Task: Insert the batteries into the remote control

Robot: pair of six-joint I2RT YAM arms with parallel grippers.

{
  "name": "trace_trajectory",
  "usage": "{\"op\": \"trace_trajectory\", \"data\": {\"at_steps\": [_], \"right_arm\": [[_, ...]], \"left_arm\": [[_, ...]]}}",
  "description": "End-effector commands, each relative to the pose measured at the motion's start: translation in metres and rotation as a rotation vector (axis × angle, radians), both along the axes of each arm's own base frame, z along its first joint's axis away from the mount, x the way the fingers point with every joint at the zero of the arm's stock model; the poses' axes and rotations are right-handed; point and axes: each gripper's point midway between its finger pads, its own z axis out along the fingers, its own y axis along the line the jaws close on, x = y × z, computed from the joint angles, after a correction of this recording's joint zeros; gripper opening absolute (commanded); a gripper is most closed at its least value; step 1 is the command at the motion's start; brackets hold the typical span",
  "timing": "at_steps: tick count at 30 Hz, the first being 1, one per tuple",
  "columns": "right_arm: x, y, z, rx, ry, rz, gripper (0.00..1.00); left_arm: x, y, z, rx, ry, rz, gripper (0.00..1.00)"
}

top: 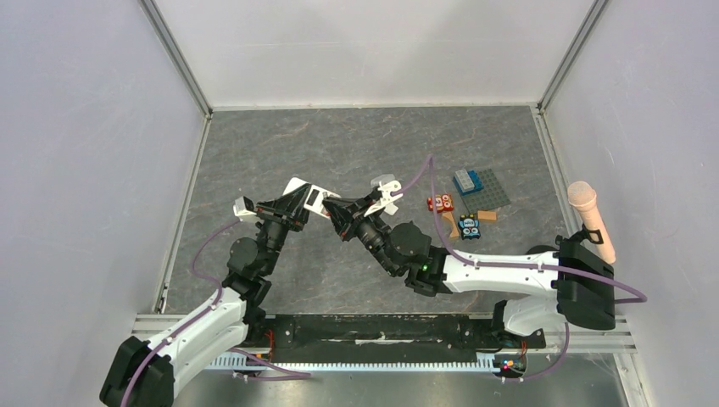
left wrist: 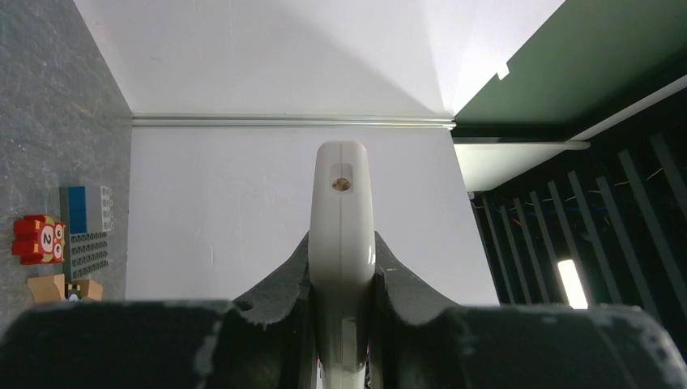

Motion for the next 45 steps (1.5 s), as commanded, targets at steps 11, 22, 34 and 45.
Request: {"op": "trace_trajectory", "data": {"at_steps": [11,22,34,45], "right_arm": [[0.016,-0.009,0.004,0.032,0.036,-0.183,0.2],[0.016,-0.008,-0.002,0.015,0.063,-0.202,0.17],[-0.018,-0.049,-0.063,-0.349,0.049,-0.022,0.5],[-0.108,-0.089,-0.196,-0.767,0.317,0.437,0.62]], "left_arm": [[-0.009,0.006,0.03,-0.109,-0.067,-0.01,0.02],[-0.007,0.006,0.025,-0.104,-0.048,-0.006,0.02],[-0.002,0.015,-0.05,0.245,0.125,0.095,0.02],[-0.013,0.008,-0.088,0.71,0.218,0.014,0.02]]}}
